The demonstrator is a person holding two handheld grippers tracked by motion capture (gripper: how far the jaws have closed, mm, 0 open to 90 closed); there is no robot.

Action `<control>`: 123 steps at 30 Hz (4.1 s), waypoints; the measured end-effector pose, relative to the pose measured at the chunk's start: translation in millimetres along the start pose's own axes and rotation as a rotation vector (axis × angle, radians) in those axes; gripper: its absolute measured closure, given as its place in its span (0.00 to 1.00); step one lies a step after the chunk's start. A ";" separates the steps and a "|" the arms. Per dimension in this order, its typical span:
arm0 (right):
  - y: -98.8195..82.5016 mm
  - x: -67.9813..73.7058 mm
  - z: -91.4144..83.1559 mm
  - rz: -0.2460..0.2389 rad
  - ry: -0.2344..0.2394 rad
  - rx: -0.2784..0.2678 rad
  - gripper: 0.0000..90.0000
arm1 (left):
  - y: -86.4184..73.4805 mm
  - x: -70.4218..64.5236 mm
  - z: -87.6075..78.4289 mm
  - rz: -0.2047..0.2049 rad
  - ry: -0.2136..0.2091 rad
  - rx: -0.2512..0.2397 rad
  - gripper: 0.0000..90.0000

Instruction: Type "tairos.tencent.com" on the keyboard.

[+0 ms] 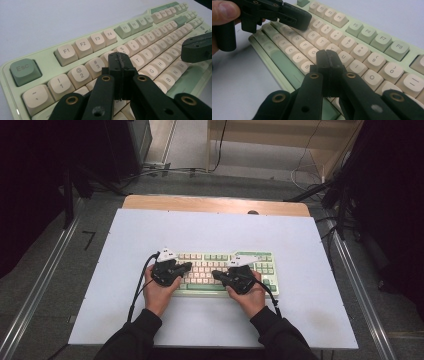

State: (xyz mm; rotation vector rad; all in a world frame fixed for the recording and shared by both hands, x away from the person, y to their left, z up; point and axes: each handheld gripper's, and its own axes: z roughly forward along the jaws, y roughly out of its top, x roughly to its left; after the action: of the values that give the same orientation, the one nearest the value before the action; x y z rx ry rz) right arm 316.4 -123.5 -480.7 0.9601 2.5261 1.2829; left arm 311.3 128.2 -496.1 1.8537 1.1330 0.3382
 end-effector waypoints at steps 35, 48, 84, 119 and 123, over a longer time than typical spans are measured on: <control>-1.2 0.1 1.1 -0.002 0.002 0.002 0.98 | 2.3 -4.0 -7.7 -0.008 -0.022 -0.028 1.00; -1.7 0.5 2.4 -0.002 0.005 0.006 0.98 | 1.9 -3.9 -7.5 -0.008 -0.020 -0.027 1.00; -4.5 4.8 8.5 -0.012 0.013 0.029 0.98 | 2.8 -4.7 -9.4 -0.010 -0.026 -0.037 1.00; -4.2 3.1 2.3 -0.012 0.003 0.011 0.98 | 3.0 -5.9 -8.8 -0.009 -0.030 -0.038 1.00; -4.1 2.0 -0.2 -0.009 0.000 0.005 0.98 | 3.2 -5.9 -8.7 -0.011 -0.031 -0.040 1.00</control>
State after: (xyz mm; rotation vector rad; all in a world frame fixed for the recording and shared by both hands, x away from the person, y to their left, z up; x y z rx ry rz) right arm 312.7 -124.2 -483.4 0.9487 2.5323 1.2742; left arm 304.6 127.7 -487.5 1.8116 1.1074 0.3224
